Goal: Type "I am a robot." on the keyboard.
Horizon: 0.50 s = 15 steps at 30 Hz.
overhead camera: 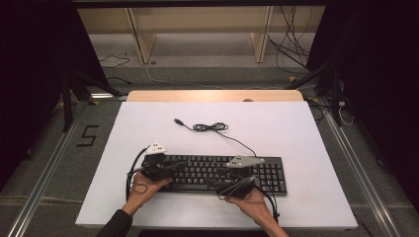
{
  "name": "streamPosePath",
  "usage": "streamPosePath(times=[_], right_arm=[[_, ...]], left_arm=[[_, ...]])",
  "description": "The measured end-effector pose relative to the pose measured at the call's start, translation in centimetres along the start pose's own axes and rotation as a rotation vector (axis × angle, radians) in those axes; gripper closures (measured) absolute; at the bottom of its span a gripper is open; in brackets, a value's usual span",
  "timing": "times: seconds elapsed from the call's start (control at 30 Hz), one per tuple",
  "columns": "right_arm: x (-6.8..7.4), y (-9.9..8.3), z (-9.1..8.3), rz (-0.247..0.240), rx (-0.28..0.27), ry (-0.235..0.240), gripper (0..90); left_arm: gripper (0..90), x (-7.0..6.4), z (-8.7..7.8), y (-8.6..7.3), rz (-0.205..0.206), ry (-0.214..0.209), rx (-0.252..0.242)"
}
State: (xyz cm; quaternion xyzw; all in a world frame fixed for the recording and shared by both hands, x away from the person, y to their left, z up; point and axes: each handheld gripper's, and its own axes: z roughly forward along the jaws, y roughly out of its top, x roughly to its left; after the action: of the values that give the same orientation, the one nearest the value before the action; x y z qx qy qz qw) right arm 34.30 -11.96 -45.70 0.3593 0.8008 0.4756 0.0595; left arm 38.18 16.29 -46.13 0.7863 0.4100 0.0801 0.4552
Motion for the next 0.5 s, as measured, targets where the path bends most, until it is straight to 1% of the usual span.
streamPosePath(times=[0.23, 0.3, 0.37, 0.5], right_arm=[[-0.2, -0.1, 0.0, 0.000, 0.013, -0.014, 55.7], [-0.2, -0.1, 0.1, -0.001, 0.018, -0.016, 58.9], [-0.3, -0.1, 0.1, -0.004, 0.021, -0.018, 62.3], [-0.4, -0.2, 0.3, 0.001, 0.032, -0.021, 68.1]], left_arm=[[54.4, -0.2, -1.4, -0.3, -0.010, -0.046, -0.054], [49.3, -0.3, -1.7, -0.4, -0.006, -0.051, -0.065], [44.1, -0.4, -2.0, -0.5, -0.013, -0.055, -0.080], [38.6, -0.5, -2.6, -0.9, -0.011, -0.062, -0.103]])
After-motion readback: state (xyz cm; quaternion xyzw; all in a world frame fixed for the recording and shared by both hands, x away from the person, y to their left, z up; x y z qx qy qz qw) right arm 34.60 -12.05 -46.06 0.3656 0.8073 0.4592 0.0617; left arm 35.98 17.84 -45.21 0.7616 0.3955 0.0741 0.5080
